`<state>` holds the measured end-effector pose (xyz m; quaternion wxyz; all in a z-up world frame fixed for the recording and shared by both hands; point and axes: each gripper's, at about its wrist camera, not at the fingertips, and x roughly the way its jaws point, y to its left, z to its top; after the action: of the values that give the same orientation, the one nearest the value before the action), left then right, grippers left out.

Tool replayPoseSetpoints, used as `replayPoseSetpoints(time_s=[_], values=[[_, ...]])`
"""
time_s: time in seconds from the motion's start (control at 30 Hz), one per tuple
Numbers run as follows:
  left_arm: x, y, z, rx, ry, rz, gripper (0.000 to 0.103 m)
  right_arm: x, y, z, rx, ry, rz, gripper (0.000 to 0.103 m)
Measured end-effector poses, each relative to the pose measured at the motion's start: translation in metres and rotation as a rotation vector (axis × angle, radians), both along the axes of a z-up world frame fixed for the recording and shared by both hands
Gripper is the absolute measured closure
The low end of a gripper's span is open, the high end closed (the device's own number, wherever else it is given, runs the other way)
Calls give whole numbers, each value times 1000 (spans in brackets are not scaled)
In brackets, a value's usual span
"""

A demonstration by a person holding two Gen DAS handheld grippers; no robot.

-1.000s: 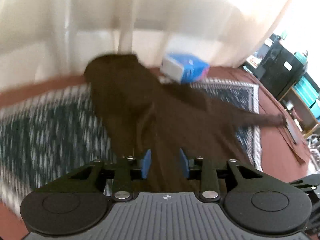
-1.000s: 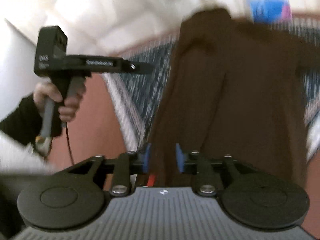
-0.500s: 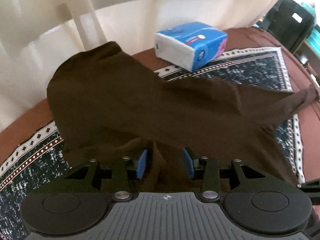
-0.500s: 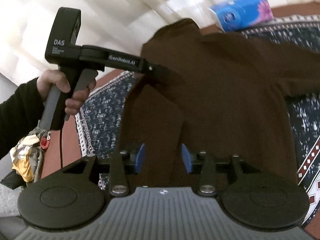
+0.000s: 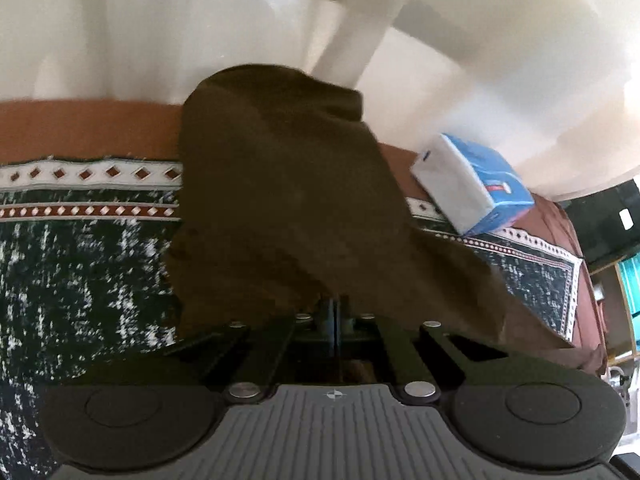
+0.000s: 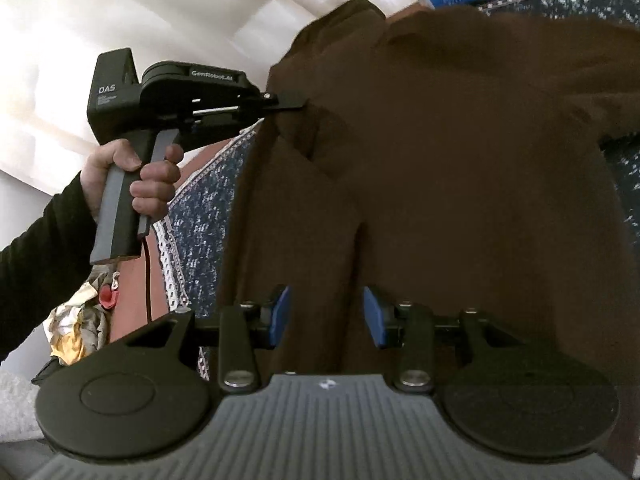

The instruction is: Fold clothes

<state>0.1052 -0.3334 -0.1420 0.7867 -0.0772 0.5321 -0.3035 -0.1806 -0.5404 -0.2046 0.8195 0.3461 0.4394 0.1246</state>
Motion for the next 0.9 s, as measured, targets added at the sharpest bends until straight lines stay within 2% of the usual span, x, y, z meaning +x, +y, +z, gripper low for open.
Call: replayPoseSetpoints(time_s=[0.17,0.23,0.27,0.37,0.47,0.57,0.63,0.7,0.73,0.8,0.87,0.9], values=[[0,18,4,-114,-6,92,103,4,1,1,13,-3,-2,59],[4,22,5,-129,-16,109,103,6,2,0,16,-3,-1,60],[7,21,5,-120,-19,109,103,8,1,-1,23,2,-7,63],[15,21,5,-95,-30,105,103,14,1,-7,41,25,-21,98],[19,25,3,-76,-42,98,103,8,0,-3,37,6,-45,99],[24,27,1,-45,-29,78,103,0,-7,-7,10,46,-73,99],[21,27,8,-43,-25,17,103,-2,-9,-4,17,47,-74,95],[12,21,19,-35,-29,-77,84,-2,-9,8,-43,5,-73,91],[5,15,23,-26,-32,-133,80,-4,-9,15,-70,-30,-73,88],[-8,1,26,6,-58,-221,75,-1,-12,25,-103,-76,-70,60],[-21,-14,27,40,-97,-305,55,5,-12,27,-118,-87,-52,56],[-22,-15,26,51,-108,-300,55,9,-11,26,-122,-82,-39,56]])
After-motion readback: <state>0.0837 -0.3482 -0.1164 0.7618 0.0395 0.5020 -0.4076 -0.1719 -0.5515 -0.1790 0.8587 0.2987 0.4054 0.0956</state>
